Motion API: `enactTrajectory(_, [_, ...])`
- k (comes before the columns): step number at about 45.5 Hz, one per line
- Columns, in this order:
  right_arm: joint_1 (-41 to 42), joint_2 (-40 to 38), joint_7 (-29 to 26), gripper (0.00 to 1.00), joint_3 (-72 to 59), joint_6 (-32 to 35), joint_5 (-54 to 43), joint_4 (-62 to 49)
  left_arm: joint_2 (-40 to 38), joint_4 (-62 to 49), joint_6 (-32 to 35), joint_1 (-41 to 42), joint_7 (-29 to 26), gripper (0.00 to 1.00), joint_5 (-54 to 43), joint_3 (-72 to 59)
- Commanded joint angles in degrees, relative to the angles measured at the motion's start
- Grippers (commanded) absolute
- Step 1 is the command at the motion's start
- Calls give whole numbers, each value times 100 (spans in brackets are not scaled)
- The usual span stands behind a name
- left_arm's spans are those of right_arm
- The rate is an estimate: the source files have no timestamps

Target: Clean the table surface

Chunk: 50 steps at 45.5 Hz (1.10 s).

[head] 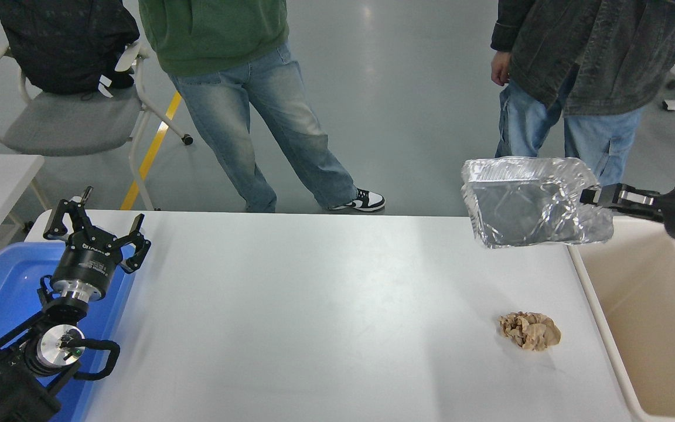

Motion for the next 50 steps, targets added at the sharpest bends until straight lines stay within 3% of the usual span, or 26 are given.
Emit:
enactTrajectory(1, [-620,-327,19,0,4,-125,383,-915,0,1,0,0,0,99,1,0])
enactTrajectory(24, [-2624,481,45,0,13,-688,2053,-2902,0,1,0,0,0,99,1,0])
enactTrajectory(34, [-4091,1922,37,0,268,-820,3257,-4992,0,1,0,0,0,99,1,0])
enactTrajectory(40, [-4523,2652,19,0,373,-750,3522,-6065,0,1,0,0,0,99,1,0])
enactTrajectory(50, [-4848,3224,-60,0,716,-785,3531,-6655,0,1,0,0,0,99,1,0])
